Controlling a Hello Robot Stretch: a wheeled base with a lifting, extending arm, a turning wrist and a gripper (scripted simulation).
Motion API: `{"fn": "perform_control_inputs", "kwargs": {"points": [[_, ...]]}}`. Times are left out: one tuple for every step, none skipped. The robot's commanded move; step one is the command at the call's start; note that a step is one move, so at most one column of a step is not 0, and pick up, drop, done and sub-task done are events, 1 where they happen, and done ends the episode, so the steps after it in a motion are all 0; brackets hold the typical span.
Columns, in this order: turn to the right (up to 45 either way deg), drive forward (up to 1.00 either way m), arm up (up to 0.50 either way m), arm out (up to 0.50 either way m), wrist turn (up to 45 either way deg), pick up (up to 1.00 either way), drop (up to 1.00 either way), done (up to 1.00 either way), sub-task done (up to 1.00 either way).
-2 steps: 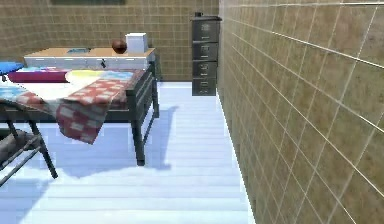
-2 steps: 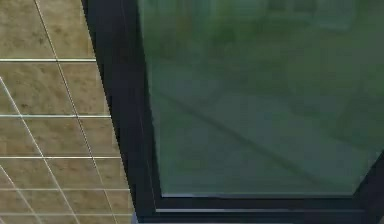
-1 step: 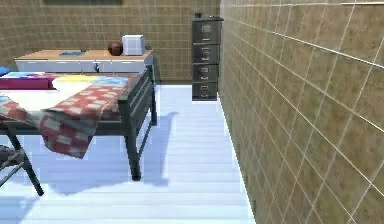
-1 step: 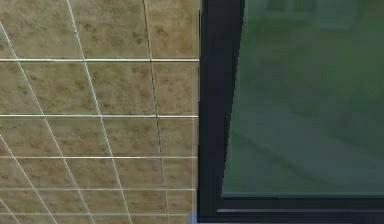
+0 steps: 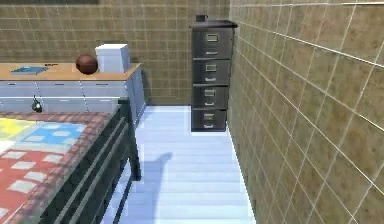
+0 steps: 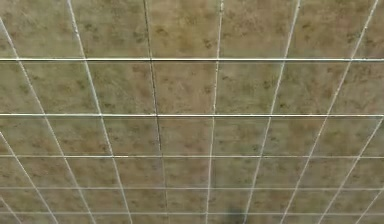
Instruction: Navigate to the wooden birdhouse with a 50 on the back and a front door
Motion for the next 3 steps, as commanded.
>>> {"fn": "perform_control_inputs", "kwargs": {"points": [[0.0, 1.00, 0.00, 0.00, 0.0, 0.00, 0.00, 0.00, 0.00], [0.0, 0.70, 0.00, 0.00, 0.0, 0.00, 0.00, 0.00, 0.00], [-45.0, 0.00, 0.00, 0.00, 0.0, 0.00, 0.00, 0.00, 0.00]]}}
